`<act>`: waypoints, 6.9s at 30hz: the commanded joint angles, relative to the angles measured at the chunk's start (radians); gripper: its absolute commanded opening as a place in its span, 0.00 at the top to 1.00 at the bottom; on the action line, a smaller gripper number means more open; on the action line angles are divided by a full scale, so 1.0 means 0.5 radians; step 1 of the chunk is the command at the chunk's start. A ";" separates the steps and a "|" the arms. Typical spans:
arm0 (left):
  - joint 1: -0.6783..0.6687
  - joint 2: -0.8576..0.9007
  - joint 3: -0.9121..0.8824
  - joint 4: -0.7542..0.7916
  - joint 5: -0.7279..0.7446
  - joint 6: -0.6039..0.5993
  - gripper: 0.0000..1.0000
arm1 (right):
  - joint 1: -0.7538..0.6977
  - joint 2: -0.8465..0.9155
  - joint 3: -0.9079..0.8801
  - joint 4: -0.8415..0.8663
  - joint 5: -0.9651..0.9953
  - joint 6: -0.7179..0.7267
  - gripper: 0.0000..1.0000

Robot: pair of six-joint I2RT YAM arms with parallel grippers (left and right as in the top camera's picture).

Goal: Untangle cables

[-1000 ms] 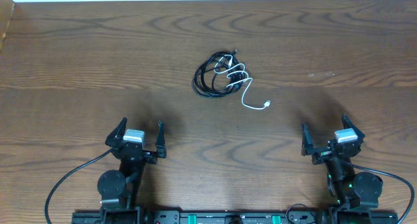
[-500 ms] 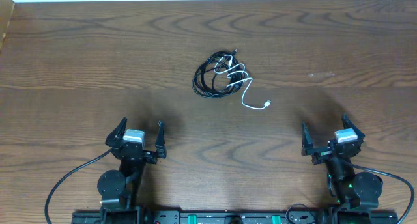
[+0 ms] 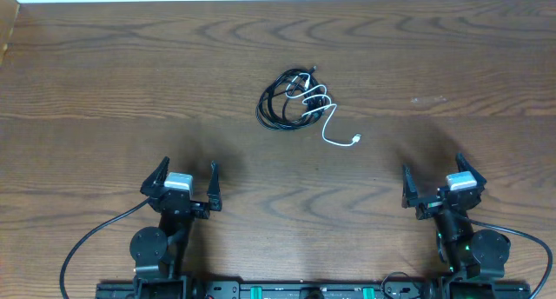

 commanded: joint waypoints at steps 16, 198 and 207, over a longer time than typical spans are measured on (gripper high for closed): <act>-0.008 0.006 -0.034 -0.071 0.019 0.013 0.02 | 0.004 -0.014 -0.005 -0.002 -0.005 0.022 0.01; -0.552 3.188 3.578 -2.320 -0.309 -0.529 0.02 | 0.006 2.251 2.483 -1.946 -0.954 0.029 0.01; -0.554 3.318 3.573 -2.199 -0.313 -0.529 0.01 | 0.006 2.257 2.483 -1.948 -0.898 0.029 0.01</act>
